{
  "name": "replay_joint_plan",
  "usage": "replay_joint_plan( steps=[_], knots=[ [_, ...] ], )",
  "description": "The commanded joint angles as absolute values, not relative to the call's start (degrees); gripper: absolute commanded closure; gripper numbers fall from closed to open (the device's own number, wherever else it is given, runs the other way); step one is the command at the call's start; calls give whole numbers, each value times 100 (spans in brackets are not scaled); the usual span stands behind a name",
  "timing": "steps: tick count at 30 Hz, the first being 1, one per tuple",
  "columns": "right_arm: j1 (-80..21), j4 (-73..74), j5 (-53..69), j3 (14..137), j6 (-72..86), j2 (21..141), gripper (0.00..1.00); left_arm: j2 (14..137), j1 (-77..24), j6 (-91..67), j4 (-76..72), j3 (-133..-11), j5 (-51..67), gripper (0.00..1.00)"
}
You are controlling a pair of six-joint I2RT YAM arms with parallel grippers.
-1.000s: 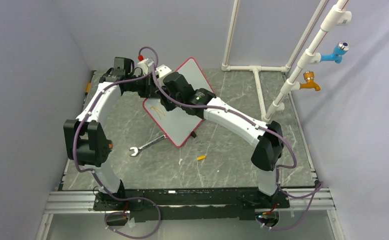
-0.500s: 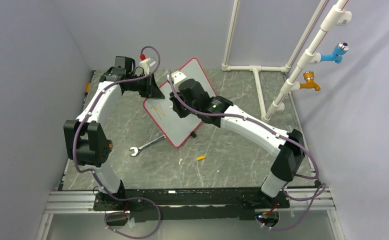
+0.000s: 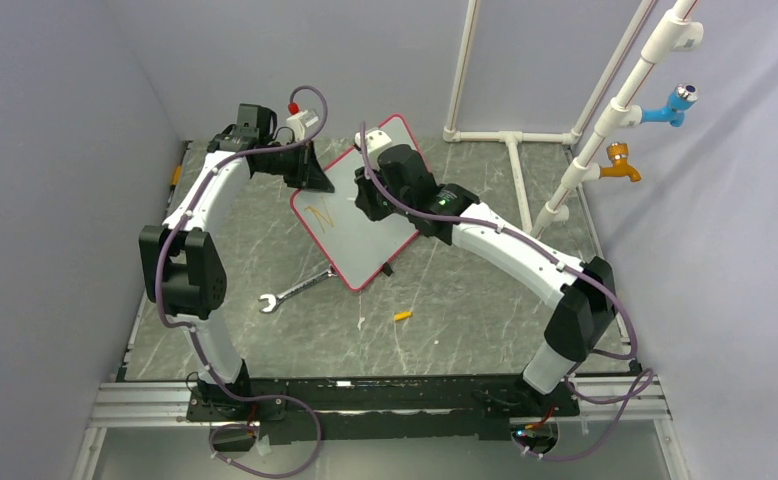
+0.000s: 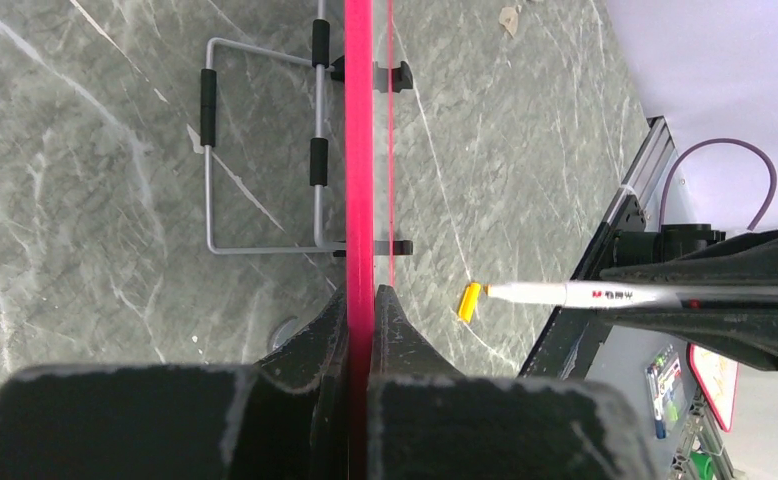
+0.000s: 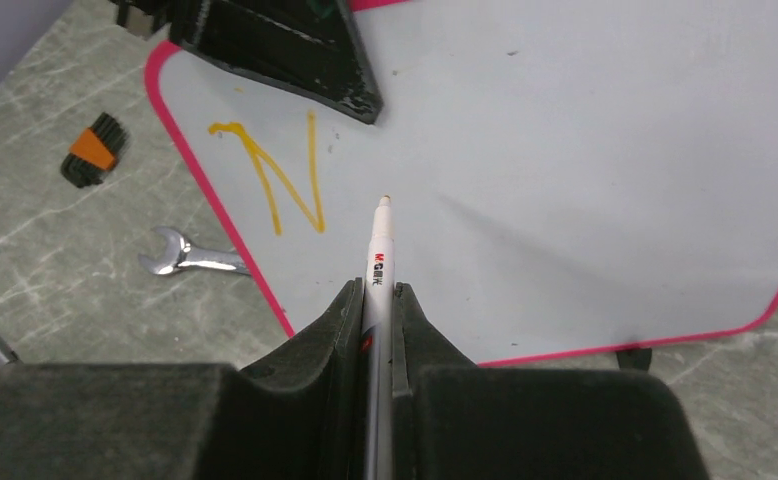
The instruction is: Write a sentence on the whiteboard
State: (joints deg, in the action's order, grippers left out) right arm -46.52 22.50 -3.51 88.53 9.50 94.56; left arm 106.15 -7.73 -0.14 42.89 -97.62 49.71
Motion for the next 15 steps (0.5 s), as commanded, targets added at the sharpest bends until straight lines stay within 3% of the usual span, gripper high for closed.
replay_joint_plan(
  steps=[1, 15],
  knots=[
    [-4682, 1808, 164, 9050, 1000, 9520, 100, 10617, -861, 378, 4134, -9904, 5079, 100],
    [-4736, 1816, 322, 9211, 1045, 9872, 100, 10482, -861, 365, 4085, -9866, 5114, 100]
  ],
)
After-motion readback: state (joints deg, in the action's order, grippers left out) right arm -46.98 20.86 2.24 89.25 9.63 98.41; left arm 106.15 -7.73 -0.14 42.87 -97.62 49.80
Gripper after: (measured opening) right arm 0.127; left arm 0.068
